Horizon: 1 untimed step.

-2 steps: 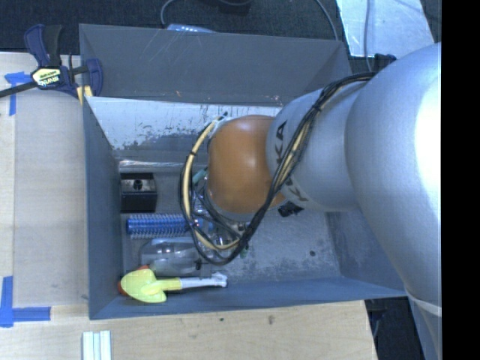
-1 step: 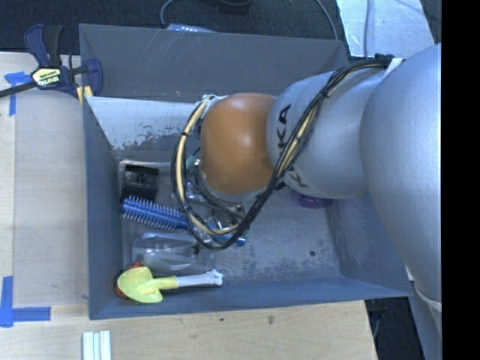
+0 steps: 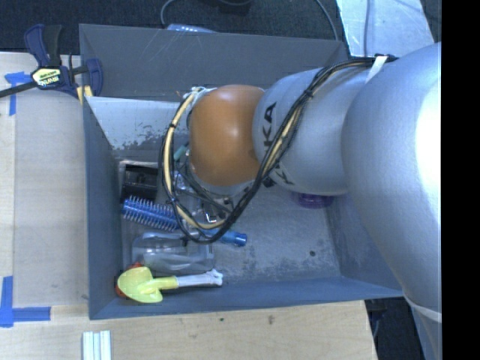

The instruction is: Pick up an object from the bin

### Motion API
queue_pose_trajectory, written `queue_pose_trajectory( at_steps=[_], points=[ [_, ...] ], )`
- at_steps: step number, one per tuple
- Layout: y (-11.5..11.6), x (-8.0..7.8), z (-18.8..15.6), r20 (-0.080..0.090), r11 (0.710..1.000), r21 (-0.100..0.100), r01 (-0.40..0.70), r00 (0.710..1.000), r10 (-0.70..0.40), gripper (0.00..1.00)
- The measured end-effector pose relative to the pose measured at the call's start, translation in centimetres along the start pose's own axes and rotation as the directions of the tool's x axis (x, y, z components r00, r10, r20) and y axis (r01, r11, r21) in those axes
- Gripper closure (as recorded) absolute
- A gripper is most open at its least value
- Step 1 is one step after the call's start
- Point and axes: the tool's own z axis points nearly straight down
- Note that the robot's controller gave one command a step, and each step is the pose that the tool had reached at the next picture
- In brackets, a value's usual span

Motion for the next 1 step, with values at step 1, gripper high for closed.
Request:
queue_pose_trajectory(
  at_steps=[1],
  points=[
    [0.40,0.09,2.32,-0.008,1.000,0.005,0.017,1.000,-0.017,0.00]
  ],
)
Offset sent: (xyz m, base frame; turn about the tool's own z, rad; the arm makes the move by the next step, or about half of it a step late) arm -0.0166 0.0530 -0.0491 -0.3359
